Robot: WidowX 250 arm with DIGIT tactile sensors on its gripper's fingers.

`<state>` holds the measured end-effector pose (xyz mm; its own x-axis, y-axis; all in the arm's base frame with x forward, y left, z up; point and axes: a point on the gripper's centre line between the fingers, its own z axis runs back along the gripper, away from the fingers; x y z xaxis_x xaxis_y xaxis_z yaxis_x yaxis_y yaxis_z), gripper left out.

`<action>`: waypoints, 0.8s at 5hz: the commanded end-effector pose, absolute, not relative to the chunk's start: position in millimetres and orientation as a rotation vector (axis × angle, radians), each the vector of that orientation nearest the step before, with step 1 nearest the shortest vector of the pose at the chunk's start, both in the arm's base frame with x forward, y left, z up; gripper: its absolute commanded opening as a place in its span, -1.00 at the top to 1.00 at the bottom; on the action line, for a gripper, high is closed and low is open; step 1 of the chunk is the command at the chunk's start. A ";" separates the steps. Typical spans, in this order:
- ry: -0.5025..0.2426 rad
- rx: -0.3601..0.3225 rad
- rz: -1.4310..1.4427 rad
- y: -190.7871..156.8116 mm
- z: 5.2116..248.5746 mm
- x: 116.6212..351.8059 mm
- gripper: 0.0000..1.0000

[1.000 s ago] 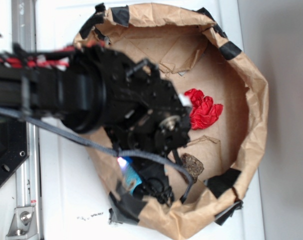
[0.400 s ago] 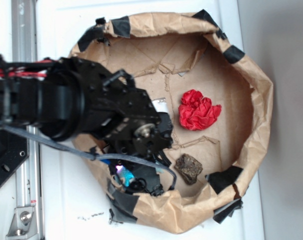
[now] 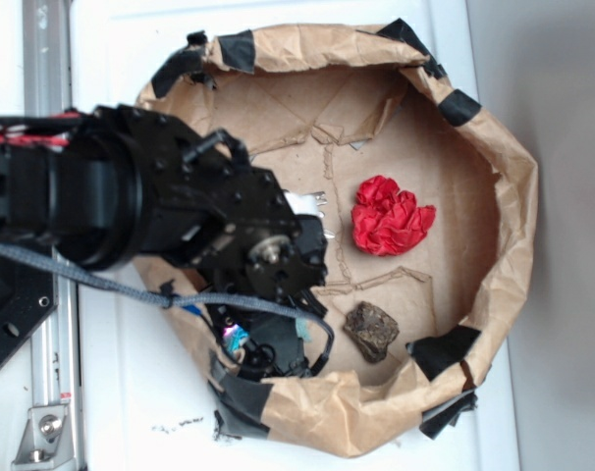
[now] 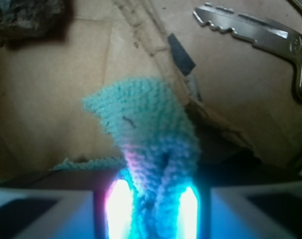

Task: Grab the blue cloth.

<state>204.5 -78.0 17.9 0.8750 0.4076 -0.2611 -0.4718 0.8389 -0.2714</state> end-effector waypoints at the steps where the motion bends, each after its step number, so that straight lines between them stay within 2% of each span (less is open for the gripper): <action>1: 0.047 -0.160 0.483 -44.2 52.7 217.7 1.00; 2: 0.104 -0.208 0.505 -38.6 51.0 222.5 1.00; 3: 0.108 -0.205 0.501 -40.9 53.8 221.4 1.00; 4: 0.014 -0.135 0.475 -28.5 62.5 228.2 1.00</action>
<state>220.3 -25.3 53.0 0.8884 0.4489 -0.0963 -0.4568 0.8855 -0.0856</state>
